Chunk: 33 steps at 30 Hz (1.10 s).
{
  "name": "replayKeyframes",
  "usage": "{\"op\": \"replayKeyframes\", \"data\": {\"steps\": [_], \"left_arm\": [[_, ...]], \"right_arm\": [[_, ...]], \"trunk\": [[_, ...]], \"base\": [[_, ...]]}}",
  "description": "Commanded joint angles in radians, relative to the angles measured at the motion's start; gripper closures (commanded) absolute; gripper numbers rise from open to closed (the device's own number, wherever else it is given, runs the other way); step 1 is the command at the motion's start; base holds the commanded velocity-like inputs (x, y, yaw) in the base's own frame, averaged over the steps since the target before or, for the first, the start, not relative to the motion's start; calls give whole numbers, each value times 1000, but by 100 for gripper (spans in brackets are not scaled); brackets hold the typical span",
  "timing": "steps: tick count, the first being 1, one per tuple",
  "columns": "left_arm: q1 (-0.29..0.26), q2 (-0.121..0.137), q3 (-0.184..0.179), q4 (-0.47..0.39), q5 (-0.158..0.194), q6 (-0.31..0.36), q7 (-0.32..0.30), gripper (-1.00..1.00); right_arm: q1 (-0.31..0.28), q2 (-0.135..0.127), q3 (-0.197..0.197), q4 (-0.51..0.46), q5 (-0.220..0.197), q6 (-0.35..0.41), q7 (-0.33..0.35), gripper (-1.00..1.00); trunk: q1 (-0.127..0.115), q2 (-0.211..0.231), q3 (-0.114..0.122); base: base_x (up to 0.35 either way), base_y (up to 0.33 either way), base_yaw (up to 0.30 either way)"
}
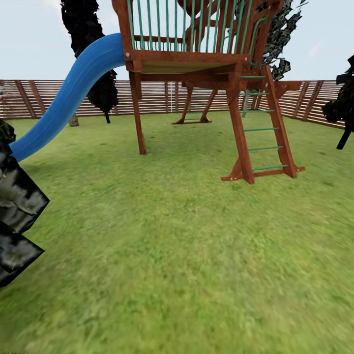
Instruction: Take the three Easter eggs out of the wicker basket on the lawn in the garden, then place them on the lawn next to a single tree (choose any tree) so that all three eggs are next to the same tree and none are left in the basket.
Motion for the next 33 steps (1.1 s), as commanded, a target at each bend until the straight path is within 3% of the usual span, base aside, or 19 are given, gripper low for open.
{"op": "replayKeyframes", "data": {"steps": [1,7,21,33], "left_arm": [[0,0,0,-1,1,-2,0,-100],[0,0,0,-1,1,-2,1,-100],[0,0,0,-1,1,-2,1,-100],[0,0,0,-1,1,-2,1,-100]], "right_arm": [[0,0,2,1,4,-2,-4,-100],[-1,0,2,1,4,-1,-4,-100],[-1,-1,2,1,8,-6,-3,-100],[0,-1,2,1,8,-7,-3,-100]], "trunk": [[1,0,-1],[1,0,-1],[1,0,-1],[1,0,-1]], "base": [[322,0,290],[322,-59,232],[322,-113,20],[322,-115,271]]}}
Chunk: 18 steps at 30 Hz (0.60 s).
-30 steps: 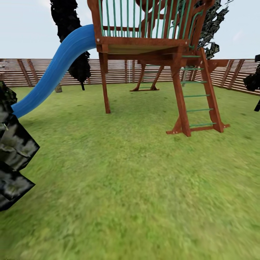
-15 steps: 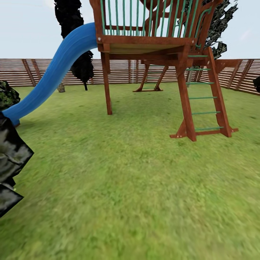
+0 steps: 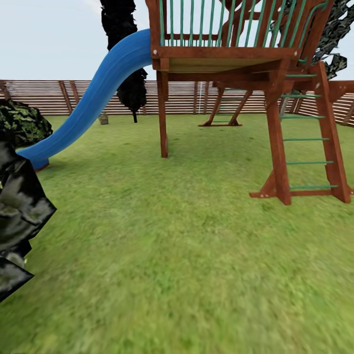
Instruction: Take the three Easter eggs out of the wicker basket on the lawn in the garden, then place them on the lawn next to a single tree (choose any tree) so that all three eggs are next to the same tree and none are left in the basket.
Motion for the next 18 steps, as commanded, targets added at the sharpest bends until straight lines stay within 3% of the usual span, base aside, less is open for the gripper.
{"op": "replayKeyframes", "data": {"steps": [1,8,18], "left_arm": [[0,0,0,-1,1,-2,0,-100],[0,0,0,-1,1,-2,0,-100],[0,0,0,-1,1,-2,0,-100]], "right_arm": [[0,0,2,1,4,-2,-4,-100],[-1,1,2,1,3,-2,-4,-100],[0,1,2,1,7,0,-4,-100]], "trunk": [[1,0,-1],[1,0,-1],[1,0,-1]], "base": [[322,-115,290],[322,-115,277],[322,-115,33]]}}
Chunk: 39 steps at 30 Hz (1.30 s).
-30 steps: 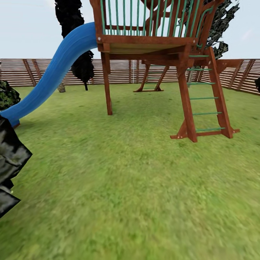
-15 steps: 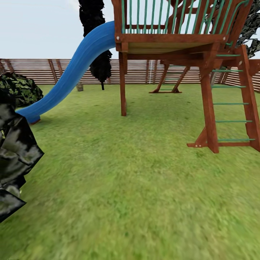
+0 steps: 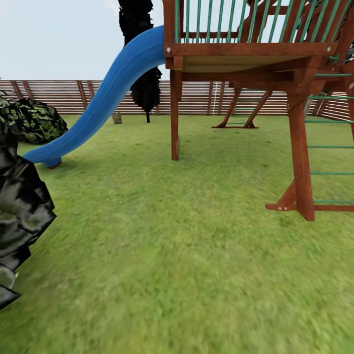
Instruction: Take the three Easter eggs out of the wicker basket on the lawn in the garden, then place them on the lawn next to a single tree (choose any tree) so that all three eggs are next to the same tree and none are left in the basket.
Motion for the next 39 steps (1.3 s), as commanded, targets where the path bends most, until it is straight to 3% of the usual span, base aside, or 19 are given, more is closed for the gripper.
{"op": "replayKeyframes", "data": {"steps": [1,32,39], "left_arm": [[0,0,0,-1,1,-2,0,-100],[0,0,0,-1,1,-2,0,-100],[0,0,0,-1,1,-2,0,-100]], "right_arm": [[-1,0,2,1,4,-2,-4,-100],[-1,0,2,1,2,-4,-4,-100],[-1,-1,2,1,3,-4,-4,-100]], "trunk": [[1,0,-1],[1,0,-1],[1,0,-1]], "base": [[322,-115,1],[322,-114,257],[322,-112,46]]}}
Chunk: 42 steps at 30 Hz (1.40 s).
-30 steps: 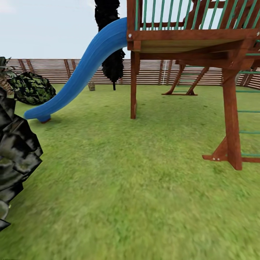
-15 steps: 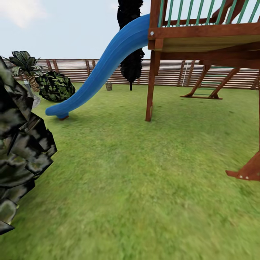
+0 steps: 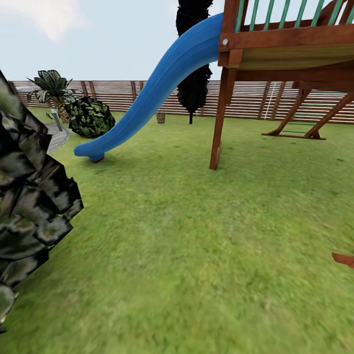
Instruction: Take the three Easter eggs out of the wicker basket on the lawn in the garden, then place them on the lawn next to a single tree (choose any tree) so that all three eggs are next to the same tree and none are left in the basket.
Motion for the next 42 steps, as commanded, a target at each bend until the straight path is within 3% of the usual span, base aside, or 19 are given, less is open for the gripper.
{"op": "replayKeyframes", "data": {"steps": [1,12,27,42], "left_arm": [[0,0,0,-1,1,-2,0,-100],[0,0,0,-1,1,-2,0,-100],[0,0,1,-1,1,-2,0,-100],[0,1,3,-1,1,-2,0,-100]], "right_arm": [[0,0,2,1,5,-2,-4,-100],[0,0,2,1,5,-2,-4,-100],[0,0,2,1,5,-2,-4,-100],[0,0,2,1,5,1,-4,-100]], "trunk": [[1,0,-1],[1,0,-1],[1,0,-1],[1,0,-1]], "base": [[322,-111,3],[322,-109,10],[322,-108,249],[322,-13,15]]}}
